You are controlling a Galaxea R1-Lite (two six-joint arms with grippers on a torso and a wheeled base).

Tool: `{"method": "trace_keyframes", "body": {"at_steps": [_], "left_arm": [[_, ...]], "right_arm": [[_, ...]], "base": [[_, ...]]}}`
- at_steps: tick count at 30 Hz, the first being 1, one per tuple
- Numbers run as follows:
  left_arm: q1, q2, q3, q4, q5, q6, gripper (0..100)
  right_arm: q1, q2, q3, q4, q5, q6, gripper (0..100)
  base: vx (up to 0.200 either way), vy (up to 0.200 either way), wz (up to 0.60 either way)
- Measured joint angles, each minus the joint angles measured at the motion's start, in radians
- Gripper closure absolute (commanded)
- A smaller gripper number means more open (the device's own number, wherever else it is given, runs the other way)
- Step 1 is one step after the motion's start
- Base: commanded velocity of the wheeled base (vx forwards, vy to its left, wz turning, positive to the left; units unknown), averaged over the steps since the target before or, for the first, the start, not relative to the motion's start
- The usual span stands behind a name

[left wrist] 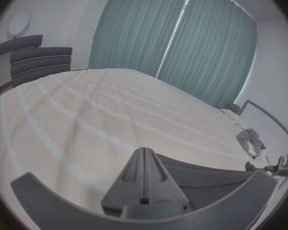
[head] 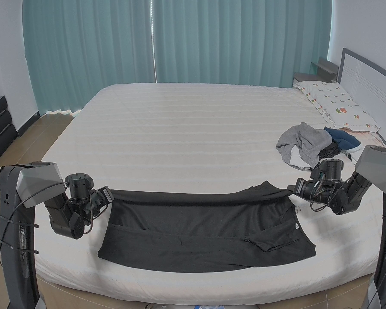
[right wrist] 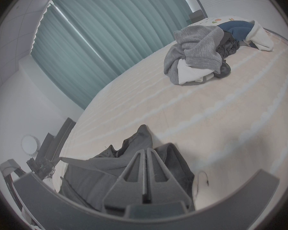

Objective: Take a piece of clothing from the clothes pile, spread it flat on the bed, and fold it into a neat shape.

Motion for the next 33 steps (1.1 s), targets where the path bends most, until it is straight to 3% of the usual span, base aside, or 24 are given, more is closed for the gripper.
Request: {"method": "trace_keyframes", "body": {"at_steps": [16, 21, 33], "left_arm": [[0.002, -0.035, 0.335, -0.191, -0.059, 0.206, 100], [0.002, -0.036, 0.415, -0.22, -0.071, 0.248, 100], [0.001, -0.035, 0.49, -0.227, -0.073, 0.27, 100]], "right_arm": [[-0.056, -0.095, 0.286, -0.008, 0.063, -0.217, 100], [-0.065, -0.1, 0.361, -0.082, 0.063, -0.277, 100], [-0.07, -0.084, 0.438, -0.113, 0.06, -0.312, 100]], "base": [[0.0, 0.0, 0.0], [0.0, 0.0, 0.0], [0.0, 0.0, 0.0]]}}
